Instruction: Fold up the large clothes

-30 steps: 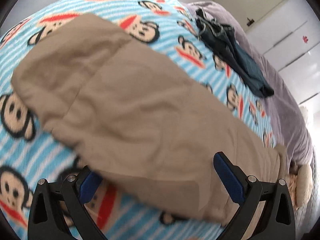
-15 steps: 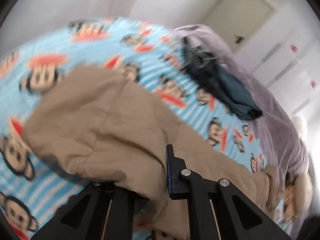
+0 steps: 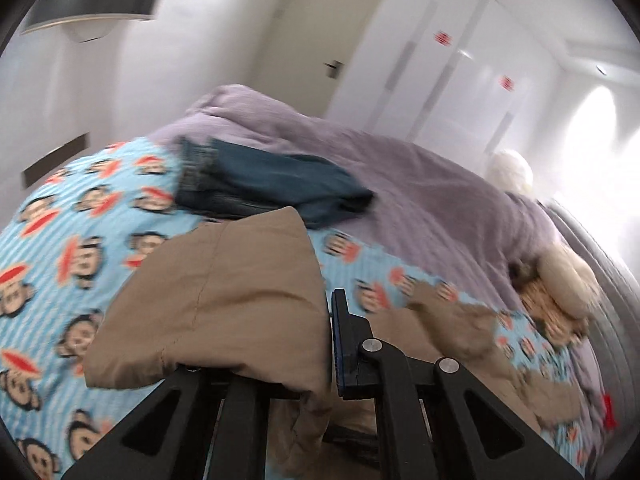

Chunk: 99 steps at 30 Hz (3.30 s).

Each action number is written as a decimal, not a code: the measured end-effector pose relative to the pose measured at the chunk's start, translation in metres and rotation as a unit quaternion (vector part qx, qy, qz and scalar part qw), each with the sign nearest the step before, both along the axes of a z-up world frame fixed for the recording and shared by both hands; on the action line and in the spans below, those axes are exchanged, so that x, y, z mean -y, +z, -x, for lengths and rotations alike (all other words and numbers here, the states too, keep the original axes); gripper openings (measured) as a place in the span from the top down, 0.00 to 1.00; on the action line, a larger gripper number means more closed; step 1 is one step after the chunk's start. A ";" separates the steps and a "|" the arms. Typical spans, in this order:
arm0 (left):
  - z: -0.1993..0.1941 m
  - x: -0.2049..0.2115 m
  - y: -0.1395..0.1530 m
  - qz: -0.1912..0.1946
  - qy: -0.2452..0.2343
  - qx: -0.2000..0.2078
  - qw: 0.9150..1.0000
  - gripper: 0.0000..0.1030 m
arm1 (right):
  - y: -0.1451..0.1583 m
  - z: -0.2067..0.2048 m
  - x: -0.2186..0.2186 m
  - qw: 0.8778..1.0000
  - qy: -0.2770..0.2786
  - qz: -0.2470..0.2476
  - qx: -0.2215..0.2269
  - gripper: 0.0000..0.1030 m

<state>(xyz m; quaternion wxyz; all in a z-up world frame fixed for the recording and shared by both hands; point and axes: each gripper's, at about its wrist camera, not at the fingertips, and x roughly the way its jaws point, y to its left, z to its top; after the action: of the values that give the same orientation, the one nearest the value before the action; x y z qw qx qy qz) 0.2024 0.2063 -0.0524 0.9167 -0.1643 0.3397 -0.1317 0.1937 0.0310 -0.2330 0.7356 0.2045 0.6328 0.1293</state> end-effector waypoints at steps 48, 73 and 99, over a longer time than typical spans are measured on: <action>0.031 0.084 -0.108 -0.272 0.016 -0.139 0.952 0.24 | 0.091 0.050 0.041 0.887 0.191 0.362 0.215 0.18; -0.026 0.089 -0.078 -0.240 0.029 -0.105 0.965 0.24 | 0.059 0.090 0.319 0.948 -0.304 -0.061 0.067 0.67; -0.039 0.124 -0.120 -0.280 -0.004 -0.144 0.949 0.24 | 0.023 0.076 0.328 0.949 -0.313 -0.024 0.023 0.92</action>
<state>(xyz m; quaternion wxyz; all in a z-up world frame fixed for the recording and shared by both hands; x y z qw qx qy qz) 0.2417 0.0822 -0.1721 0.8666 0.0833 0.4919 -0.0103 0.1180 -0.2972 -0.2102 0.7479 0.4075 0.5167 -0.0877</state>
